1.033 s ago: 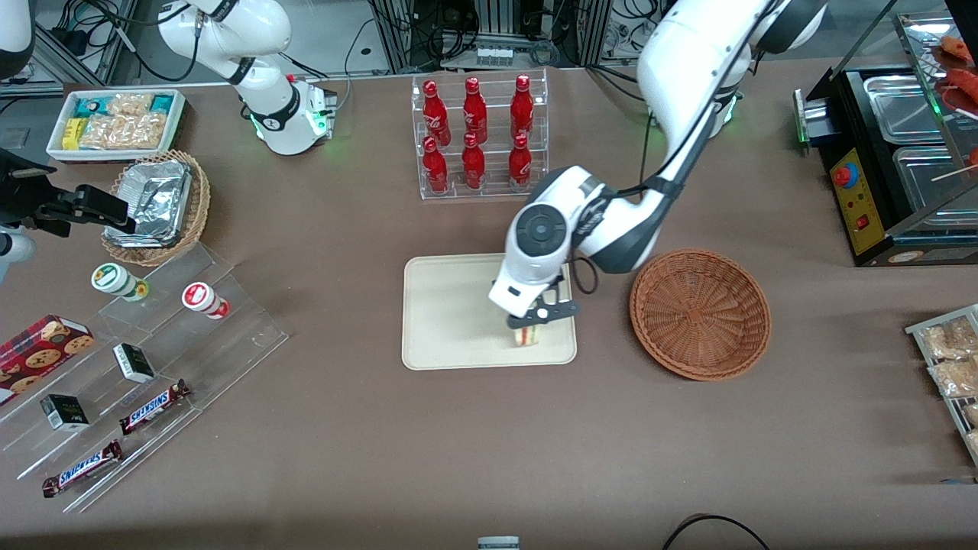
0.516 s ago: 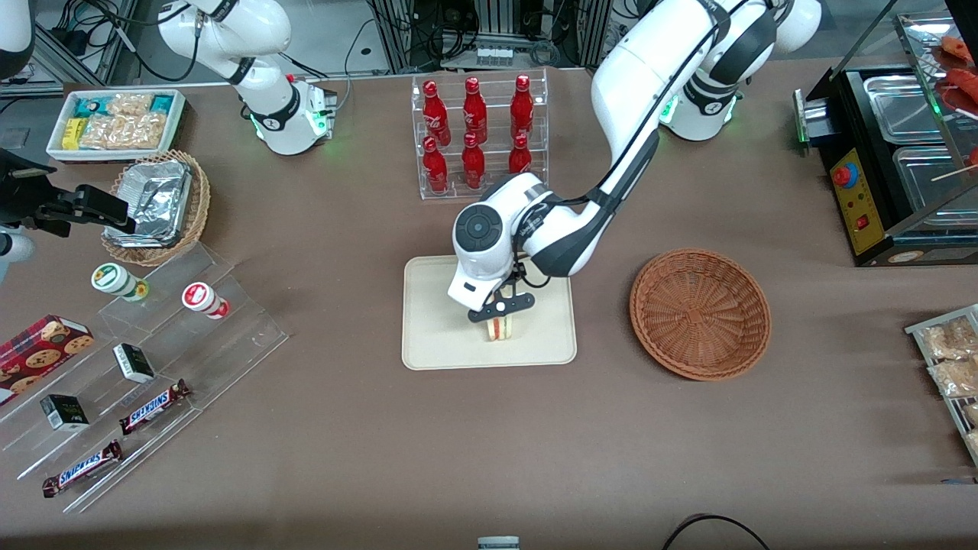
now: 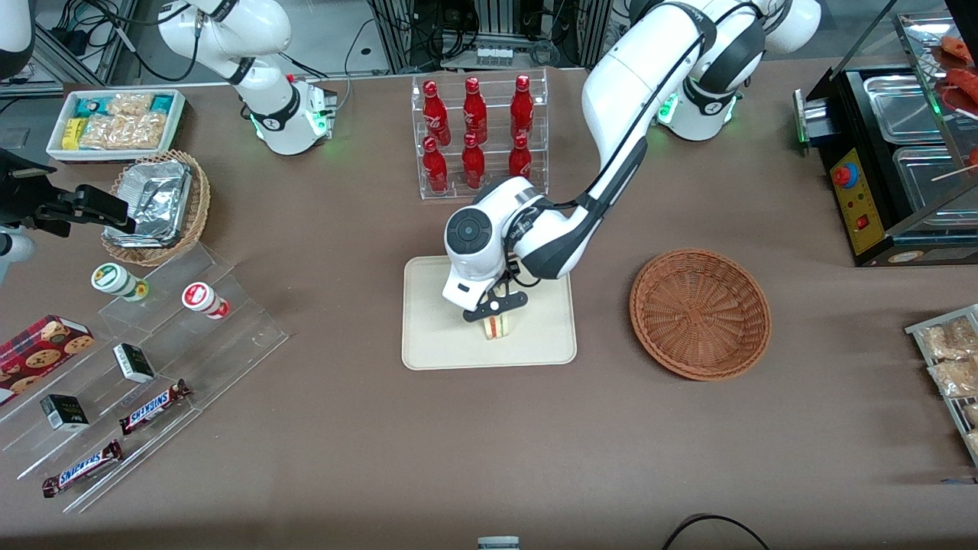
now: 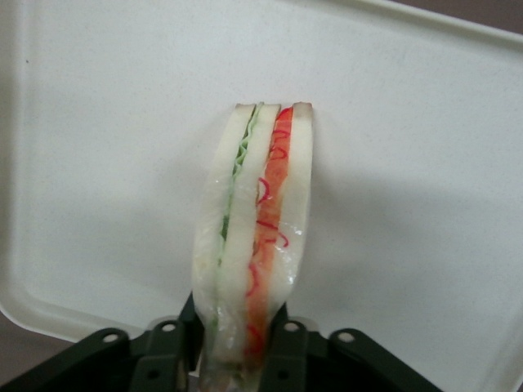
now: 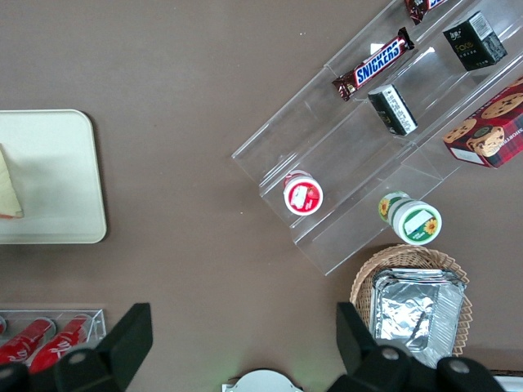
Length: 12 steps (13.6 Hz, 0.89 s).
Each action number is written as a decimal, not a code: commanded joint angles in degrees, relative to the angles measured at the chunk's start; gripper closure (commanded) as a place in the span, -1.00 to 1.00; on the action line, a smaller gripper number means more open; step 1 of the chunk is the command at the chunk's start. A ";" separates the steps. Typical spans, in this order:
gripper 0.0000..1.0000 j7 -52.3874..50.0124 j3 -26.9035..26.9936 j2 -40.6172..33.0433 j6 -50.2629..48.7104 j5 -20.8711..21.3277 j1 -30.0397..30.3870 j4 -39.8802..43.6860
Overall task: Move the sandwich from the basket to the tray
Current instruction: 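Lower the sandwich onto the tray and open the left gripper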
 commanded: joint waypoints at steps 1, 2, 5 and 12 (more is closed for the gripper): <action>-1.00 -0.65 0.33 -0.06 -1.64 0.36 -0.29 2.62; -1.00 -0.56 0.42 -0.76 -2.08 0.36 -0.20 3.15; -1.00 0.92 0.59 -2.96 -5.76 0.88 -0.11 6.05; -1.00 20.76 1.30 -10.16 -12.62 0.27 10.33 6.23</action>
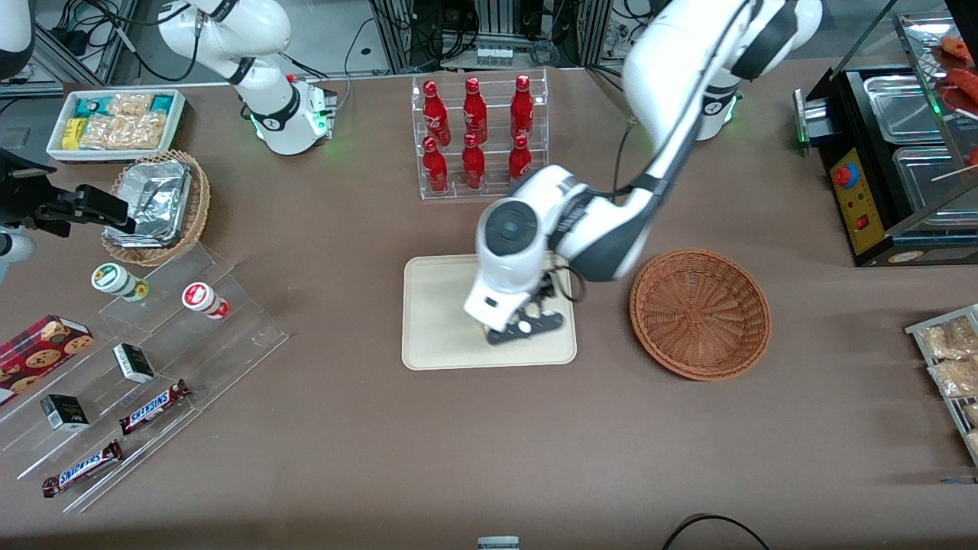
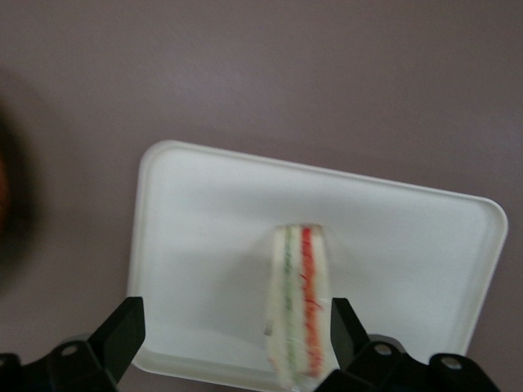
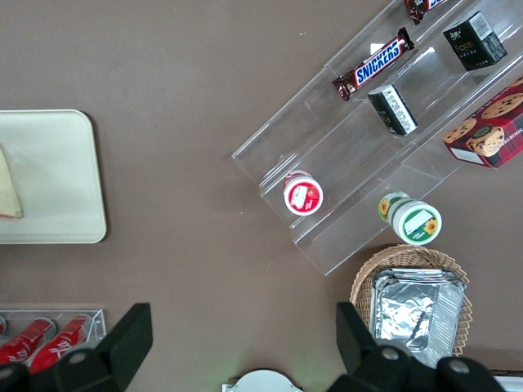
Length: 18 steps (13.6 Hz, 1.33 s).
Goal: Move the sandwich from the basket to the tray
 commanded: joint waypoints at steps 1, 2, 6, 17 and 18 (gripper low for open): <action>-1.00 8.11 -0.40 -4.36 -5.13 0.06 4.32 -1.63; -1.00 10.58 -0.49 -5.41 -6.72 0.06 5.30 -3.03; -1.00 20.94 -0.49 -15.07 -5.77 -1.42 12.06 -14.80; -1.00 51.55 -0.31 -28.26 -14.02 -2.49 28.50 -20.80; -1.00 52.08 -0.31 -28.97 -15.16 -2.57 29.03 -20.62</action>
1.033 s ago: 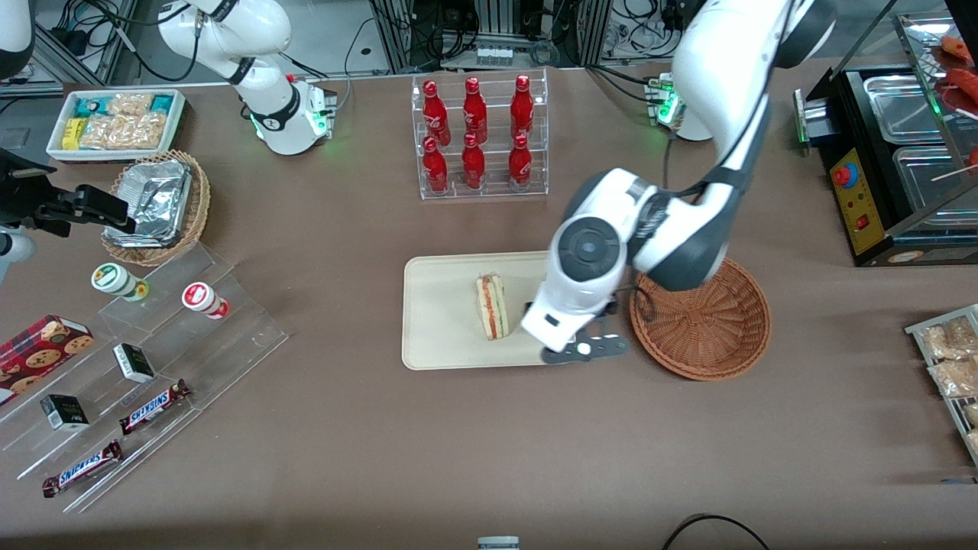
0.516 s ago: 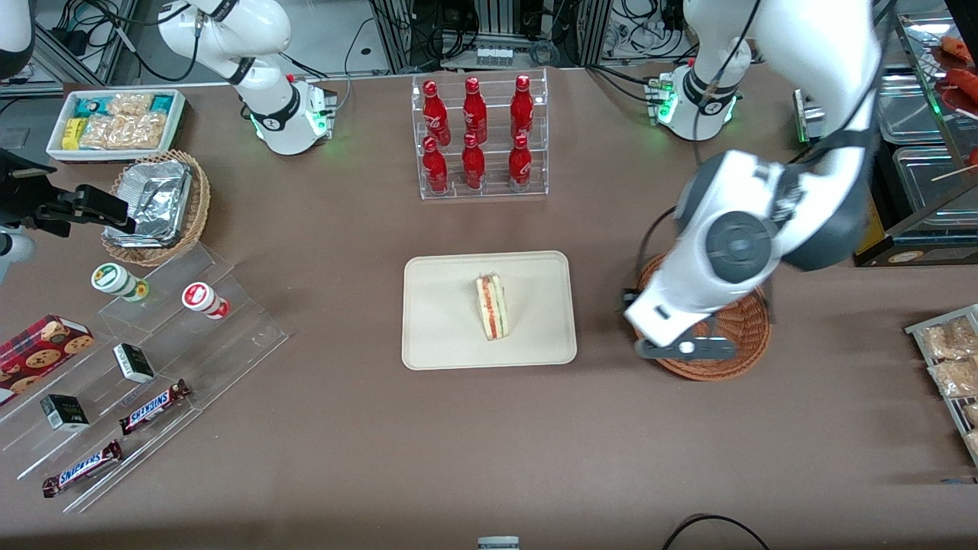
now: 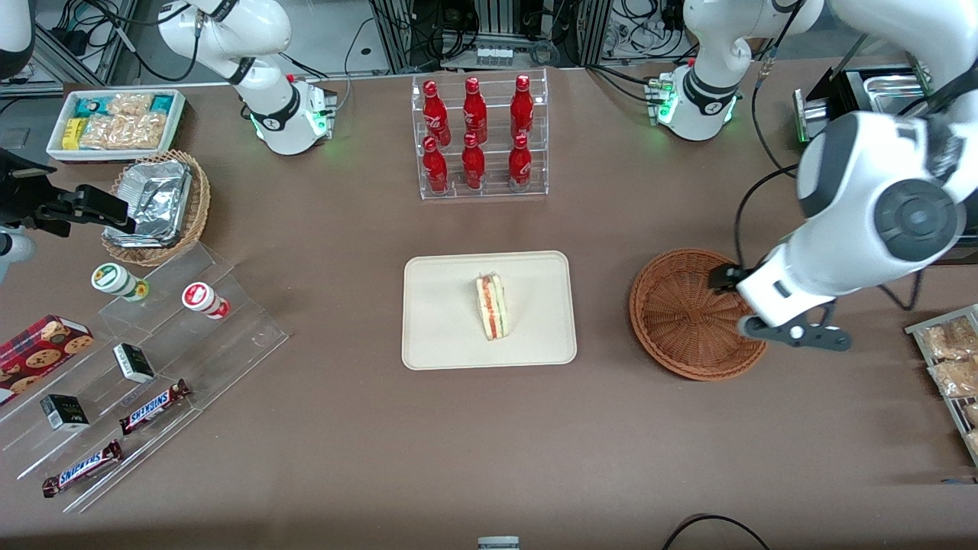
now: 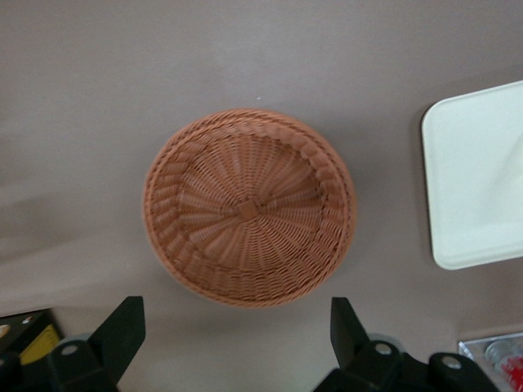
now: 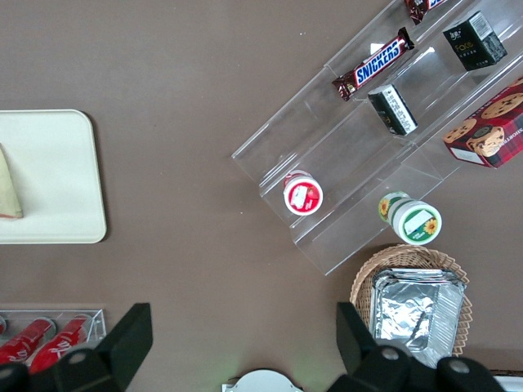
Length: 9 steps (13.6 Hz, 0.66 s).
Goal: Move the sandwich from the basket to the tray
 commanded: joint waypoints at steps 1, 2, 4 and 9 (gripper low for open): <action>-1.00 2.39 -0.38 -4.84 -2.87 -0.86 2.14 -2.31; -1.00 2.47 -0.46 -5.99 -3.93 -1.03 2.93 -2.31; -1.00 6.05 -0.29 -8.44 -5.78 -3.05 5.12 -2.31; -1.00 10.38 -0.11 -12.14 -8.51 -2.53 8.56 -2.31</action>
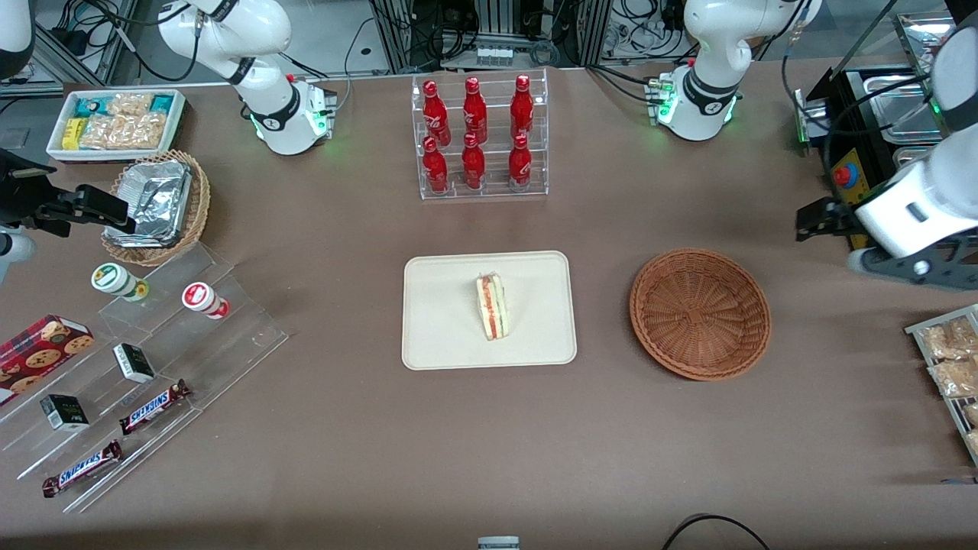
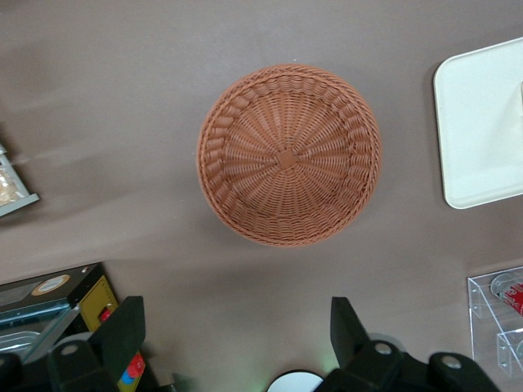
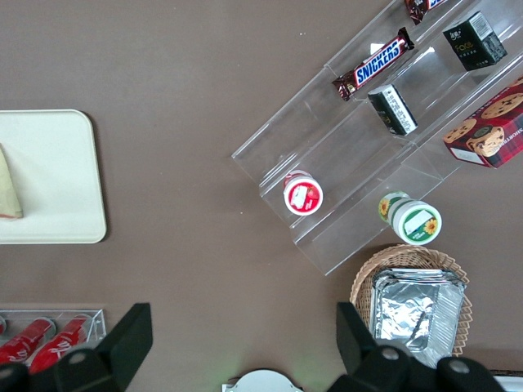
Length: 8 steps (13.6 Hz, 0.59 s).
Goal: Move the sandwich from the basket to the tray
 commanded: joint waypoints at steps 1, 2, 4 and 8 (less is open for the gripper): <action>-1.00 0.69 -0.17 -3.19 -0.23 -0.24 0.30 -2.04; -1.00 0.69 0.18 -3.89 -0.32 -0.24 0.56 -1.87; -1.00 0.61 0.71 -4.60 -0.41 -0.24 0.21 -1.78; -1.00 0.61 3.42 -6.97 -0.32 -0.67 -2.32 -3.97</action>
